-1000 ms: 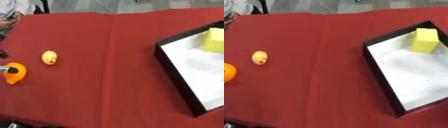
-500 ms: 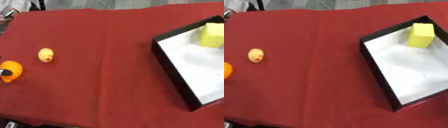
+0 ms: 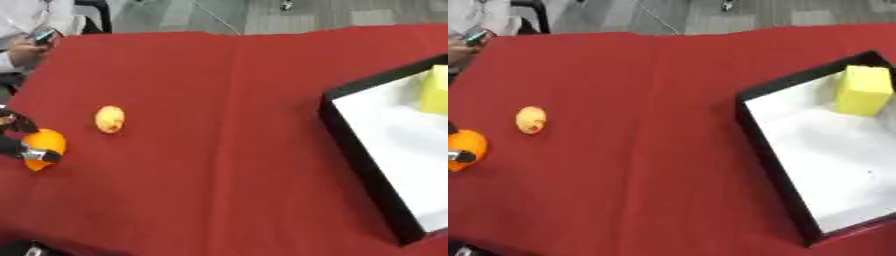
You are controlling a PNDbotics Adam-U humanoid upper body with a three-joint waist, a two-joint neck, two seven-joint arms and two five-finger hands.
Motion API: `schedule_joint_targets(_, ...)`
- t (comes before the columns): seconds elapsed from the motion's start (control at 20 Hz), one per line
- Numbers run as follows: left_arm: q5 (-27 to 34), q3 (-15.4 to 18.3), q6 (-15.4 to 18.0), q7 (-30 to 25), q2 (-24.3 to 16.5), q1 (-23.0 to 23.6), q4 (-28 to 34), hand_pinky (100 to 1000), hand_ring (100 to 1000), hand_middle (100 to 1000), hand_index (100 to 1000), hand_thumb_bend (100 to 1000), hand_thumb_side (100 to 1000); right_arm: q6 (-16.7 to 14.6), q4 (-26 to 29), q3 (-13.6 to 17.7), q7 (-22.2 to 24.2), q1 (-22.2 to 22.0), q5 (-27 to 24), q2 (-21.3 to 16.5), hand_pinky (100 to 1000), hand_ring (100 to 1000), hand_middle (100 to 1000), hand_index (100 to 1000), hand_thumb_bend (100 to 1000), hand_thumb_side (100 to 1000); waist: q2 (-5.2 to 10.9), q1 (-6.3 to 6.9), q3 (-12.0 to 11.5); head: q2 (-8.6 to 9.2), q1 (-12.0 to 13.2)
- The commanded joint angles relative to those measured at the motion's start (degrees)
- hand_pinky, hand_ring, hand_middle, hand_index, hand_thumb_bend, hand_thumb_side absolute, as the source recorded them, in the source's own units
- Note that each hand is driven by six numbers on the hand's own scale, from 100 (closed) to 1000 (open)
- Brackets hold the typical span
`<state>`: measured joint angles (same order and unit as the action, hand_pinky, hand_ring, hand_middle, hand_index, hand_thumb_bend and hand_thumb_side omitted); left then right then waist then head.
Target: Pick up the objects with one hand, pass them to the other hand, and then place them into the box on the other side of the table.
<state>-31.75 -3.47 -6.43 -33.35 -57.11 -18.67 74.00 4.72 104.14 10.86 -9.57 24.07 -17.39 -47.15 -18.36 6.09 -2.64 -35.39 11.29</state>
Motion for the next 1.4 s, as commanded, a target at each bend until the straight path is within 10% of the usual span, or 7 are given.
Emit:
schedule_joint_targets(0.05, -0.5, -0.2, -0.1, 0.0, -1.4, -0.7, 0.6, 836, 855, 760, 781, 810, 708, 0.0, 0.2, 1.0, -0.1, 0.3, -0.3, -1.1, 836, 870, 831, 810, 626, 328, 0.08, 0.14, -0.1, 1.17, 1.0)
schedule_joint_targets(0.45, -7.0, -0.9, -2.2, 1.3, -0.6, -2.1, -0.3, 795, 826, 738, 758, 645, 213, 0.0, 0.0, 1.1, -0.1, 0.2, -0.7, -0.8, 837, 868, 830, 808, 626, 325, 0.01, -0.02, -0.1, 1.24, 0.8)
schedule_joint_targets(0.7, -10.1, -1.5, -6.6, 8.0, 0.7, -2.5, 0.8, 736, 766, 675, 718, 589, 180, 0.2, -0.1, 1.2, 0.1, 0.2, -0.6, -0.3, 838, 868, 830, 806, 626, 325, -0.19, -0.03, -0.2, 1.3, 0.5)
schedule_joint_targets(1.05, -7.5, -2.2, -10.7, 14.2, 2.1, -2.7, 1.0, 705, 703, 589, 583, 265, 168, 0.3, -0.3, 1.5, 0.2, -0.3, -0.3, 0.2, 840, 868, 831, 804, 625, 322, -0.43, -0.12, -0.2, 0.98, -0.1)
schedule_joint_targets(1.4, -9.9, -2.3, -11.1, 17.9, 1.5, -3.3, 2.9, 645, 624, 493, 516, 451, 130, 0.3, -0.4, 1.5, 0.5, -0.2, -0.4, 0.3, 840, 866, 827, 803, 627, 322, -0.46, -0.01, -0.1, 0.9, -0.2)
